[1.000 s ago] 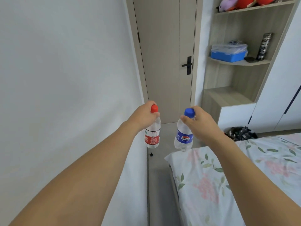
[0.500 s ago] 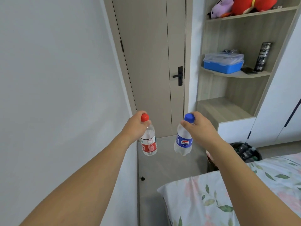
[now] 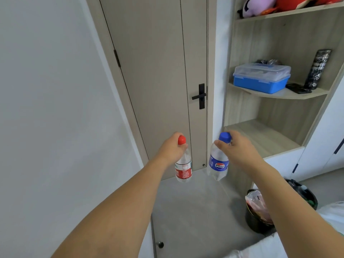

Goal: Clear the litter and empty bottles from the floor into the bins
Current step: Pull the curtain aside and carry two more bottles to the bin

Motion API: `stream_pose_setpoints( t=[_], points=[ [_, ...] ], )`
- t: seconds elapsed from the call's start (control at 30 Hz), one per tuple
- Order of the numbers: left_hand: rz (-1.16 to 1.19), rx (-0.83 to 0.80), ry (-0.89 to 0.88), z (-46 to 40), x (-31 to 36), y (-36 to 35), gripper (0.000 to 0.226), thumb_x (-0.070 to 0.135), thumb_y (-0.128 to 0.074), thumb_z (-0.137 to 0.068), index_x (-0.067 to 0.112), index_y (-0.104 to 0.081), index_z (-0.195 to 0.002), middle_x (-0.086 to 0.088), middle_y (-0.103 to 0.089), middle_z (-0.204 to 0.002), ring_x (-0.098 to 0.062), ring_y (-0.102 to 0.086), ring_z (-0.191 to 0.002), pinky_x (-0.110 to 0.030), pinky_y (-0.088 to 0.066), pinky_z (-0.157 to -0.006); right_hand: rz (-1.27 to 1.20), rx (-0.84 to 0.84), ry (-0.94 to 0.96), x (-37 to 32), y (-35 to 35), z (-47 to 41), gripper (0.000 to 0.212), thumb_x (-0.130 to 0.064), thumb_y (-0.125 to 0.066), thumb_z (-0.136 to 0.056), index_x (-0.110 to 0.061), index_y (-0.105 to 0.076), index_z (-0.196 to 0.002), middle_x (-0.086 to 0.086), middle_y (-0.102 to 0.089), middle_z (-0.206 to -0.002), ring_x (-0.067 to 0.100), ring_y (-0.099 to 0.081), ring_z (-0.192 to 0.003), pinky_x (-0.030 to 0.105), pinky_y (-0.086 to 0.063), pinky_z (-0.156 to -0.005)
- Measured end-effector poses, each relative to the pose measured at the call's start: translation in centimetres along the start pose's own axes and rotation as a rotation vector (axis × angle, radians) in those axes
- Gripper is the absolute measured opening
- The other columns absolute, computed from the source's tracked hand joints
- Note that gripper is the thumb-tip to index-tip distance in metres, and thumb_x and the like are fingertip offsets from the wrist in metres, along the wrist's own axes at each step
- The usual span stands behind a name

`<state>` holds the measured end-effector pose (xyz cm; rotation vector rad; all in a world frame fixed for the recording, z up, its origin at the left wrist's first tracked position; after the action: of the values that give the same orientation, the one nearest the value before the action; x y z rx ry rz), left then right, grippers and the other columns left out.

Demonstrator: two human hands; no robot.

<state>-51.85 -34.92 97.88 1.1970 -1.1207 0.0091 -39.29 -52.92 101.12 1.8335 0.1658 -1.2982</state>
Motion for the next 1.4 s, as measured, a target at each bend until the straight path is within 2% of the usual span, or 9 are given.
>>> stream_pose_setpoints(
  t=[0.17, 0.3, 0.47, 0.63, 0.8, 0.97, 1.07, 1.23, 1.4],
  points=[
    [0.083, -0.006, -0.045, -8.4, 1.0, 0.4, 0.027, 0.022, -0.059, -0.094, 0.018, -0.053, -0.120, -0.001, -0.060, -0.107, -0.023, -0.057, -0.095, -0.030, -0.045, -0.083, 0.006, 0.065, -0.028, -0.7, 0.0, -6.6, 0.030, -0.034, -0.057, -0.093, -0.018, -0.051, -0.117, 0.001, -0.058, -0.106, 0.020, -0.056, -0.091, 0.030, -0.042, -0.072],
    [0.044, -0.039, -0.097, -12.2, 1.3, 0.0, 0.026, 0.023, -0.059, -0.094, 0.017, -0.053, -0.119, -0.003, -0.061, -0.108, -0.022, -0.055, -0.093, -0.028, -0.043, -0.080, 0.023, 0.074, -0.047, -0.8, 0.2, -10.3, 0.029, -0.035, -0.058, -0.093, -0.019, -0.050, -0.116, 0.001, -0.058, -0.105, 0.020, -0.056, -0.090, 0.031, -0.044, -0.071],
    [0.053, -0.022, -0.103, -17.3, 0.2, 0.9, 0.024, 0.024, -0.060, -0.094, 0.021, -0.053, -0.117, 0.002, -0.060, -0.106, -0.019, -0.056, -0.093, -0.028, -0.043, -0.080, 0.067, 0.101, -0.015, -0.8, 0.9, -16.1, 0.030, -0.037, -0.058, -0.092, -0.020, -0.048, -0.115, -0.001, -0.056, -0.101, 0.019, -0.056, -0.088, 0.028, -0.044, -0.066],
    [0.092, -0.011, -0.107, -25.0, -1.6, 0.9, 0.024, 0.023, -0.058, -0.095, 0.021, -0.053, -0.119, 0.001, -0.060, -0.108, -0.020, -0.057, -0.097, -0.029, -0.044, -0.081, 0.091, 0.106, -0.033, 0.1, -0.6, -23.6, 0.036, -0.037, -0.059, -0.092, -0.019, -0.047, -0.121, -0.002, -0.055, -0.103, 0.020, -0.056, -0.091, 0.030, -0.046, -0.070],
    [0.121, -0.105, -0.142, -34.6, -2.2, -3.0, 0.024, 0.023, -0.058, -0.095, 0.023, -0.053, -0.118, -0.001, -0.061, -0.111, -0.020, -0.058, -0.098, -0.029, -0.046, -0.082, 0.116, 0.118, -0.116, 3.3, -2.7, -30.9, 0.031, -0.036, -0.058, -0.092, -0.021, -0.047, -0.117, -0.001, -0.057, -0.103, 0.021, -0.058, -0.092, 0.031, -0.047, -0.070],
    [0.132, -0.270, -0.219, -43.4, -0.8, -7.2, 0.029, 0.025, -0.057, -0.096, 0.029, -0.050, -0.124, 0.006, -0.059, -0.110, -0.017, -0.057, -0.101, -0.030, -0.047, -0.087, 0.109, 0.227, -0.234, 6.1, -1.5, -38.5, 0.029, -0.037, -0.058, -0.092, -0.021, -0.050, -0.114, 0.001, -0.059, -0.103, 0.019, -0.058, -0.088, 0.026, -0.043, -0.062],
    [0.114, -0.330, -0.256, -47.4, 0.0, -8.8, 0.030, 0.028, -0.057, -0.096, 0.031, -0.049, -0.125, 0.006, -0.059, -0.113, -0.015, -0.057, -0.102, -0.031, -0.047, -0.087, 0.104, 0.281, -0.253, 6.9, -0.5, -41.5, 0.028, -0.038, -0.059, -0.092, -0.022, -0.049, -0.113, -0.001, -0.058, -0.101, 0.018, -0.058, -0.088, 0.026, -0.043, -0.063],
    [0.131, -0.422, -0.332, -50.6, 3.5, -13.4, 0.028, 0.028, -0.058, -0.095, 0.030, -0.051, -0.121, 0.005, -0.061, -0.112, -0.016, -0.058, -0.101, -0.030, -0.046, -0.085, 0.127, 0.344, -0.360, 10.4, 2.3, -41.9, 0.024, -0.038, -0.058, -0.092, -0.023, -0.049, -0.107, -0.002, -0.057, -0.097, 0.016, -0.056, -0.085, 0.029, -0.046, -0.068],
    [0.152, -0.596, -0.413, -49.2, 9.5, -22.2, 0.026, 0.032, -0.062, -0.092, 0.030, -0.053, -0.117, 0.007, -0.061, -0.108, -0.014, -0.058, -0.099, -0.029, -0.046, -0.083, 0.140, 0.456, -0.520, 15.7, 7.7, -37.4, 0.028, -0.038, -0.058, -0.092, -0.020, -0.050, -0.112, 0.001, -0.058, -0.100, 0.021, -0.058, -0.090, 0.032, -0.047, -0.071]
  ],
)
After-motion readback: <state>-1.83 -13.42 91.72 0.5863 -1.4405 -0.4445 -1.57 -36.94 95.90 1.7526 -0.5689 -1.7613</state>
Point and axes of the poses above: each hand's wrist, its own z-axis away from the middle knuckle, its own y-axis out of the back of the hand, x = y × z, the point moved 10 cm from there along -z, towards the middle knuckle
